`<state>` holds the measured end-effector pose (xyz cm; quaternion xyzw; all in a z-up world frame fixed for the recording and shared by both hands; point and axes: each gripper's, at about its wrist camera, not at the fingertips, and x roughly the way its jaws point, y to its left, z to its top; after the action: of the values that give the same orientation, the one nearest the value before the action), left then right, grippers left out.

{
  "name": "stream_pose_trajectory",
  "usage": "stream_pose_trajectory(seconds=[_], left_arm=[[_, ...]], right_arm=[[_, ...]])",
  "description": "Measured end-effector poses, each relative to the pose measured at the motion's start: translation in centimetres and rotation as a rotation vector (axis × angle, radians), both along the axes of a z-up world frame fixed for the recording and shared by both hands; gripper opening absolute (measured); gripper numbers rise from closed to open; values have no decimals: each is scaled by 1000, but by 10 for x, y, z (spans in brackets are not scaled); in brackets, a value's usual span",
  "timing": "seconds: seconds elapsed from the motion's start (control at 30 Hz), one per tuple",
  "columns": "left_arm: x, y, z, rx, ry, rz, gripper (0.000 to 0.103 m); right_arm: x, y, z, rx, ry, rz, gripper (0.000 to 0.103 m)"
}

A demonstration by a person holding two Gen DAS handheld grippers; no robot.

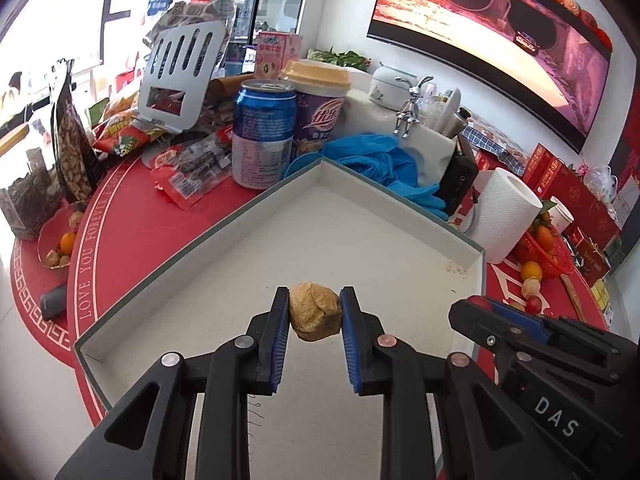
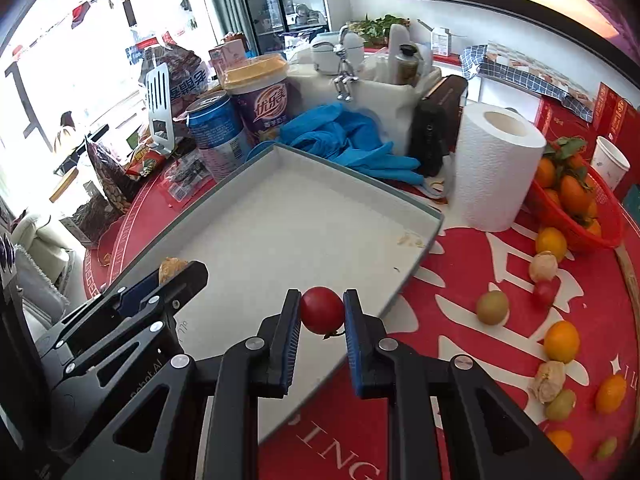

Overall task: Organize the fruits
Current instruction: 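Carry both fruits over the white tray and open both tools to drop them, then grasp a red cherry tomato with the left tool while the right tool grasps a brown round fruit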

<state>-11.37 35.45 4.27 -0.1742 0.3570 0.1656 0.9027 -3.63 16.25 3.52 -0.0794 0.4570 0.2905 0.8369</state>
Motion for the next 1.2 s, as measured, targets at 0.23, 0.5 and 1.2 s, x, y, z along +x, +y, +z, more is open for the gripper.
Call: stream_pose_trajectory(seconds=[0.23,0.5,1.2], left_arm=[[2,3,-8,-26,29,-1,27],[3,6,-14,-54,67,32,52],[-2,-82,15,51,-91,-289,87]], right_arm=[[5,17,-8,-28,25,30,22],[9,21,-11,-41,29,55,23],[3,-138,19,57,-10,-310,103]])
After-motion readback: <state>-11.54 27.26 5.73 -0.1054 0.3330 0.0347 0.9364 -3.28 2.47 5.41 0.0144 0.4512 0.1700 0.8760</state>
